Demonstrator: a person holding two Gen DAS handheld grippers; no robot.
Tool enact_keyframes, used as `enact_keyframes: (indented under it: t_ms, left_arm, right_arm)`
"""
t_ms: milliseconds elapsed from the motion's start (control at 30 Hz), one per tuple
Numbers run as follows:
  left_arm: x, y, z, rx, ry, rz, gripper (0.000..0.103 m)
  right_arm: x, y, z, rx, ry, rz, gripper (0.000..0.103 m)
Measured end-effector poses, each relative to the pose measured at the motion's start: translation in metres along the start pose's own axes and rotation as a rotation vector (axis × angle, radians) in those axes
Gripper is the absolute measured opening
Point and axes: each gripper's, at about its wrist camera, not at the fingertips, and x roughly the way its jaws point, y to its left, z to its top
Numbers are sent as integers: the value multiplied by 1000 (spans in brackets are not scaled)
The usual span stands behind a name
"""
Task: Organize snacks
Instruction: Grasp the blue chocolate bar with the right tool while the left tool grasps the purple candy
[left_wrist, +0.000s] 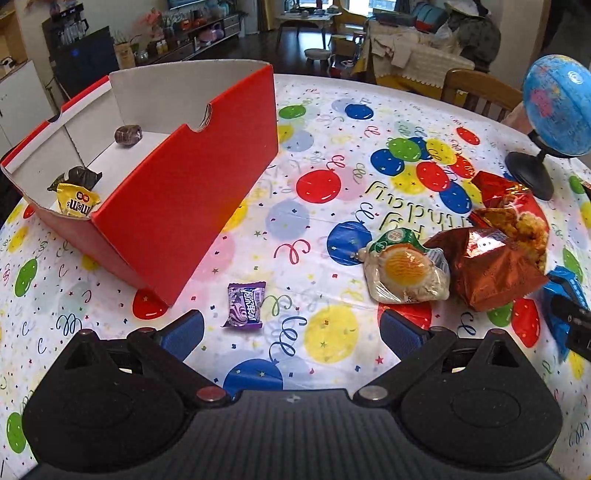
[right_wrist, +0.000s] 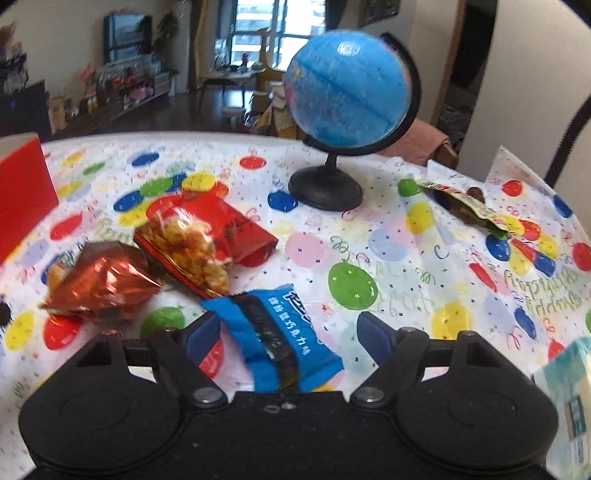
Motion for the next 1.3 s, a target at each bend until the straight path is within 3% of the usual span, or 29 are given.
enact_keyframes:
  t_ms: [200,267,533,800,1100,1233,1300]
  left_arm:
    - [10,-1,1,5,16,21,102]
    - [13,1,2,2,22,32,102]
    - [21,17,6,-35,57,25,101]
    - [37,36,9,-71,119,1,79]
    - [35,41,9,-33,81,7,60]
    - [31,41,9,-2,76,-7,34]
    - [31,42,10,7,81,-20,29]
  right_arm:
    - [13,6,-1,-88,27,52,71]
    - [16,8,-2,-94,33,58,64]
    - [9,13,-5,-67,51,14,48]
    - [-15,12,-19,85,71,-30,45]
    - [-47,27,-32,136,21,-57,44]
    - [-55,32,-34,142,18,-73,44]
    - [-59,34,-35,153,15,-73,44]
